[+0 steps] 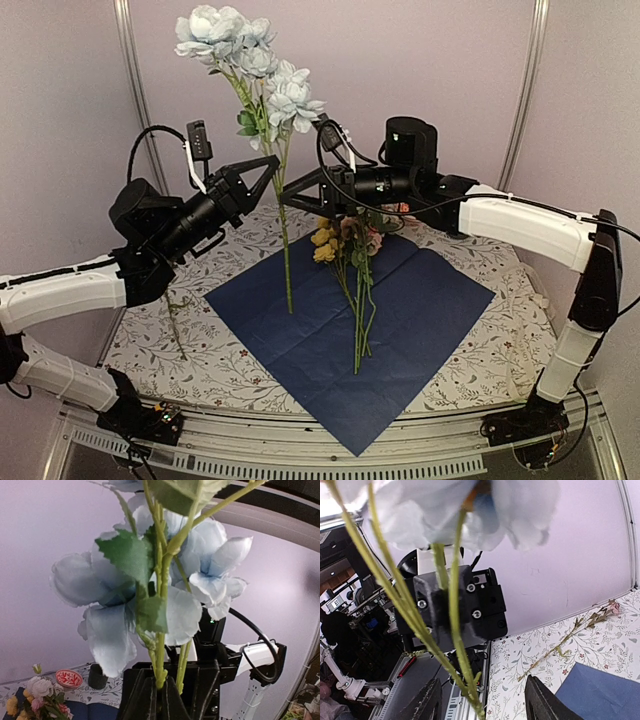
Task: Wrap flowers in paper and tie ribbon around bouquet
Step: Pass from the left arm to the right, then place the fake flower on the flattened wrapping paper.
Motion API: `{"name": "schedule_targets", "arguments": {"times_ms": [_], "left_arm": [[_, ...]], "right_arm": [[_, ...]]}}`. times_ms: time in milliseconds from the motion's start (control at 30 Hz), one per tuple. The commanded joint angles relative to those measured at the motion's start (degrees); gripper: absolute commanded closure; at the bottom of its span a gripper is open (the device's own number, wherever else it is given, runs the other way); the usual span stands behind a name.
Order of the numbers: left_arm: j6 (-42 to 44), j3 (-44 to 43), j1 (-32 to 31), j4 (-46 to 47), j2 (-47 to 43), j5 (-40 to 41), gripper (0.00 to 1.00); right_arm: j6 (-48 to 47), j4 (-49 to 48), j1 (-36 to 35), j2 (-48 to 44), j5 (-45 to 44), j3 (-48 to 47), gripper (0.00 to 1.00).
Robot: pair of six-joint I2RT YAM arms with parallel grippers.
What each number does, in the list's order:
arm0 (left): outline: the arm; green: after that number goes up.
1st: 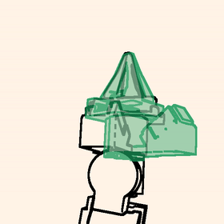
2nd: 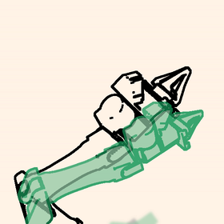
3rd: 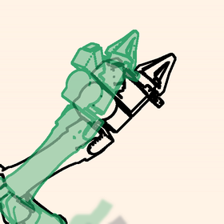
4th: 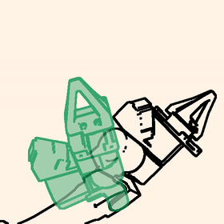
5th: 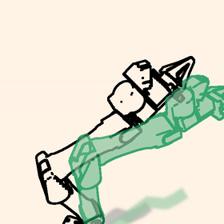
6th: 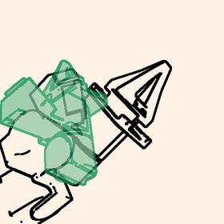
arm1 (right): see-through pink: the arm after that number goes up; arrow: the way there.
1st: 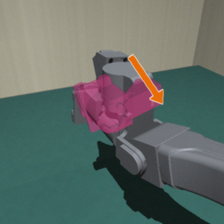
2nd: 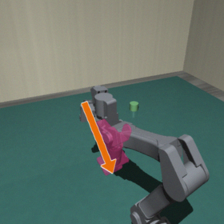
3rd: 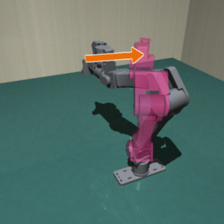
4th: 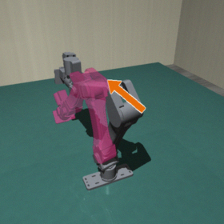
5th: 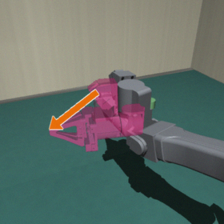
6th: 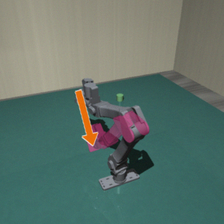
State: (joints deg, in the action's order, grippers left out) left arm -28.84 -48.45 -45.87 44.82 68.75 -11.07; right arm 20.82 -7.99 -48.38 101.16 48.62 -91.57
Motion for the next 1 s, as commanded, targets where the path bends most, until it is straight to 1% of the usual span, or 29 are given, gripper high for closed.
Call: {"name": "schedule_targets", "arguments": {"times_ms": [0, 67, 133, 167, 200, 333, 367, 400, 433, 467, 500, 533, 600, 633, 667, 700, 733, 833, 900, 967], "left_arm": [[-1.7, -2.4, -1.2, 6.8, 2.5, -2.7, 1.0], [-2.3, -2.5, -1.4, 7.6, 3.5, -3.0, 1.0], [-2.5, -2.3, -1.4, 7.6, 4.0, -2.6, 1.0], [-2.4, -2.2, -1.3, 7.1, 4.1, -1.9, 1.0], [-2.4, -2.0, -1.3, 6.2, 4.1, -1.0, 1.0], [-1.8, -2.4, -1.3, 1.0, 4.4, 1.0, 1.0], [-1.8, -2.8, -1.2, -0.6, 4.5, 1.7, 0.96], [-1.8, -3.4, -1.1, -3.6, 4.6, 3.8, 0.67], [-1.8, -4.2, -0.9, -7.7, 4.4, 5.2, 0.26], [-1.5, -4.9, -0.6, -12.6, 4.0, 8.3, 0.05], [-1.3, -5.6, -0.1, -18.6, 3.4, 13.7, 0.01], [-1.6, -6.1, 0.8, -24.4, 2.9, 18.0, 0.01], [-4.3, -7.2, 3.8, -38.1, 2.7, 27.9, 0.08], [-6.7, -7.6, 5.8, -45.5, 3.0, 31.3, 0.1], [-8.7, -7.4, 8.5, -51.2, 3.3, 32.2, 0.11], [-9.8, -6.4, 10.9, -54.4, 3.4, 31.9, 0.11], [-10.6, -4.5, 12.8, -56.4, 3.2, 31.4, 0.11], [-13.5, 2.0, 17.5, -57.5, 2.1, 31.8, 0.09], [-15.2, 5.9, 21.0, -57.5, 2.1, 31.5, 0.08], [-16.2, 8.0, 25.1, -57.7, 3.4, 30.3, 0.07]], "right_arm": [[2.3, -4.2, 0.3, 1.8, 2.1, -0.5, 0.47], [2.2, -4.3, 0.2, 1.3, 2.3, 0.3, 0.66], [2.1, -4.5, 0.3, 0.7, 3.6, 1.0, 0.89], [2.1, -4.4, 0.2, 0.3, 4.1, 1.2, 0.98], [1.9, -4.2, 0.3, -0.3, 4.7, 1.8, 1.0], [0.9, -2.5, 1.0, -2.8, 3.5, 4.7, 1.0], [1.2, -1.3, 1.6, -3.1, 2.8, 4.8, 1.0], [1.9, 0.5, 2.5, -3.2, 2.1, 5.1, 1.0], [2.6, 2.7, 3.5, -3.4, 1.0, 5.3, 1.0], [3.1, 6.0, 4.7, -3.4, -0.9, 5.5, 1.0], [4.0, 9.9, 5.9, -3.2, -3.1, 5.8, 1.0], [4.7, 13.9, 7.7, -2.6, -4.9, 5.9, 1.0], [5.4, 24.8, 9.6, 0.1, -7.8, 5.1, 1.0], [4.7, 28.6, 9.7, 1.7, -9.9, 4.5, 1.0], [4.1, 31.8, 9.8, 3.3, -12.2, 4.0, 1.0], [3.8, 33.7, 9.8, 4.9, -13.7, 3.6, 1.0], [3.9, 34.8, 9.9, 6.3, -15.0, 3.5, 1.0], [4.2, 36.8, 10.0, 10.4, -19.2, 2.8, 1.0], [4.5, 37.2, 10.3, 12.6, -21.5, 2.4, 0.95], [4.6, 37.6, 10.4, 14.8, -23.0, 1.5, 0.92]]}}
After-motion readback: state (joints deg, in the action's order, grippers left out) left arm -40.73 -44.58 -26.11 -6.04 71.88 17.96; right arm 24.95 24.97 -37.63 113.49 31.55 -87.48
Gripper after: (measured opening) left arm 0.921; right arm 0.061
